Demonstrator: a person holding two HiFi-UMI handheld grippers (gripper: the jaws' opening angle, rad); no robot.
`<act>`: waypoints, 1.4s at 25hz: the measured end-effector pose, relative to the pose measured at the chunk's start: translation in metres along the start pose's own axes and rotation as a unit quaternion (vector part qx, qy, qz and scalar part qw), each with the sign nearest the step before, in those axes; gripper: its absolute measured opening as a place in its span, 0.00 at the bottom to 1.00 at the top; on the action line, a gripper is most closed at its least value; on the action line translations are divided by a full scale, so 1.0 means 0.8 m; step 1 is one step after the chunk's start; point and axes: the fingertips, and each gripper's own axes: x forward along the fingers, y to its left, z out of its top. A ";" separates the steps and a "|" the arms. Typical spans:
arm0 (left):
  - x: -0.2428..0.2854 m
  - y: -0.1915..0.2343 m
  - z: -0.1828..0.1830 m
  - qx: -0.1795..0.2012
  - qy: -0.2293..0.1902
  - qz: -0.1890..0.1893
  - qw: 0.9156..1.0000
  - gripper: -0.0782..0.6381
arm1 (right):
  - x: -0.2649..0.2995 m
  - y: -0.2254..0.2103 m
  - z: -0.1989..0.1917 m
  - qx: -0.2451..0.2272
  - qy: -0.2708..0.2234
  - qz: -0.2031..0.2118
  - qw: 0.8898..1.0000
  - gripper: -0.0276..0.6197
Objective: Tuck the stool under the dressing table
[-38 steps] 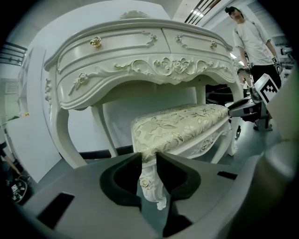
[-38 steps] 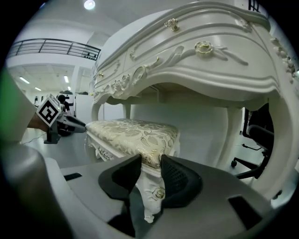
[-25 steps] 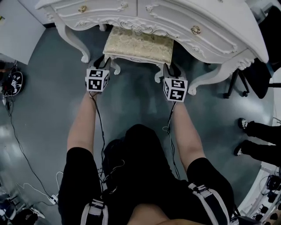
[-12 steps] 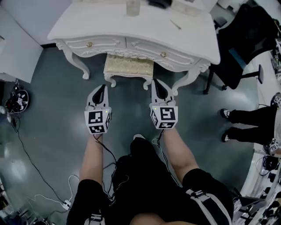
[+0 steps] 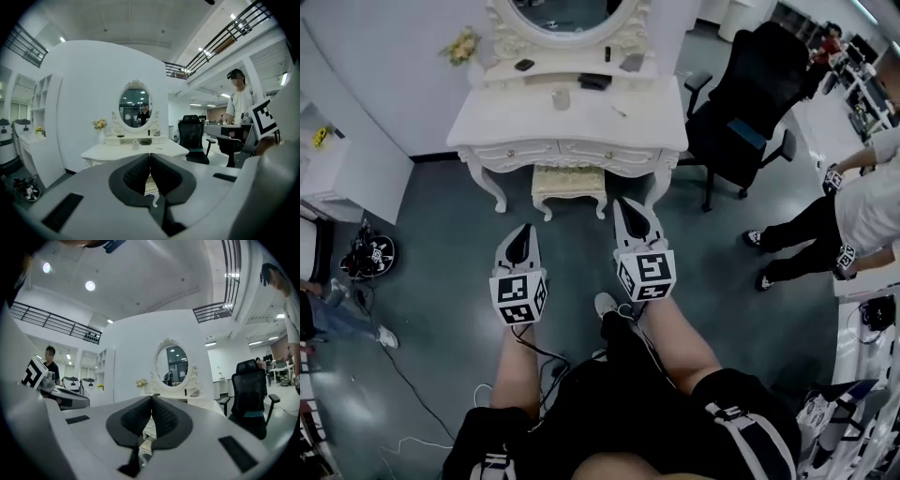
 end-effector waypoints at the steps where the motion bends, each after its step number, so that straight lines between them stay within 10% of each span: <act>1: -0.025 -0.008 0.014 0.000 0.000 -0.003 1.000 0.14 | -0.024 0.007 0.020 -0.001 -0.001 -0.001 1.000 0.06; 16: -0.158 -0.123 0.091 0.017 -0.050 -0.057 0.997 0.14 | -0.226 0.000 0.091 -0.009 -0.026 -0.044 0.999 0.06; 35: -0.180 -0.172 0.088 0.041 -0.062 -0.076 0.994 0.14 | -0.265 0.005 0.104 -0.025 -0.057 -0.049 0.997 0.06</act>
